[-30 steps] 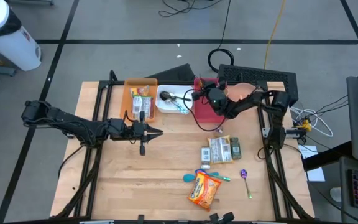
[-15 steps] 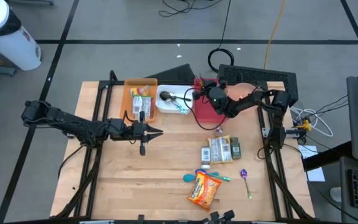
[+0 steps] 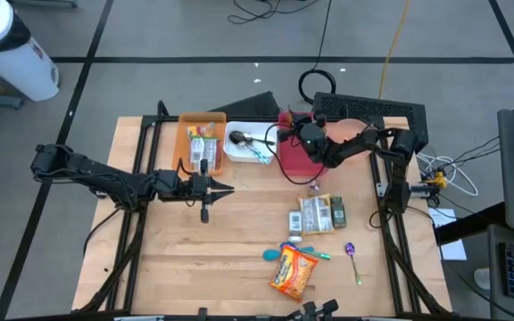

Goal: Pick & Place Food Item
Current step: Put the orange seasoning pack into the red bin

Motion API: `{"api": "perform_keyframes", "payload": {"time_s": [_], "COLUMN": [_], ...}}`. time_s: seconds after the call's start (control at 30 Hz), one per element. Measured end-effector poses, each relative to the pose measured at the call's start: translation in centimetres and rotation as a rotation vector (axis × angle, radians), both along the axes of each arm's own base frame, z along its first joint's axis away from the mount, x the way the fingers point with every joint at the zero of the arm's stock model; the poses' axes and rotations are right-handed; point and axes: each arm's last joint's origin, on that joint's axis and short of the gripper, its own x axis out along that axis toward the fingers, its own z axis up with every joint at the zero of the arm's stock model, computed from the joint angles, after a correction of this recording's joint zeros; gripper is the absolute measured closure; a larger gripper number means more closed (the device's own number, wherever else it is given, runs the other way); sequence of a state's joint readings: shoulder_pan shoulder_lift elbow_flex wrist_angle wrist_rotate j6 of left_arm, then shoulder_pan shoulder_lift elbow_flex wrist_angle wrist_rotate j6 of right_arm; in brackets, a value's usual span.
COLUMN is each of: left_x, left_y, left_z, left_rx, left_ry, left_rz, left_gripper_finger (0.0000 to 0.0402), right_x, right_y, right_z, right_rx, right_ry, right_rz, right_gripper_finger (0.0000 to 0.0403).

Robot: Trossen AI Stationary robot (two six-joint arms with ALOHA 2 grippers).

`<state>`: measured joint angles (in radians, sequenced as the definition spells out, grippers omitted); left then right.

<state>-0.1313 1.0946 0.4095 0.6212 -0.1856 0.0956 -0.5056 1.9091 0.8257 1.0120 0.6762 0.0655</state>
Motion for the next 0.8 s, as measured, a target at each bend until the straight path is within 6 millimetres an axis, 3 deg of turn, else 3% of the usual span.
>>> {"api": "perform_keyframes", "payload": {"time_s": [0.33,0.8], "left_x": [0.00,0.00], "left_y": [0.00,0.01], "left_z": [0.00,-0.01], "left_rx": [0.000,-0.002], "left_ry": [0.000,0.000], "left_rz": [0.000,0.000], "left_gripper_finger": [0.0355,0.0355], "right_x": [0.00,-0.01], "right_y": [0.00,0.03], "right_z": [-0.01,-0.14], "right_rx": [0.000,-0.005], "right_ry": [0.002,0.046], "right_rz": [0.000,0.003], "right_gripper_finger": [0.0399,0.0336]}}
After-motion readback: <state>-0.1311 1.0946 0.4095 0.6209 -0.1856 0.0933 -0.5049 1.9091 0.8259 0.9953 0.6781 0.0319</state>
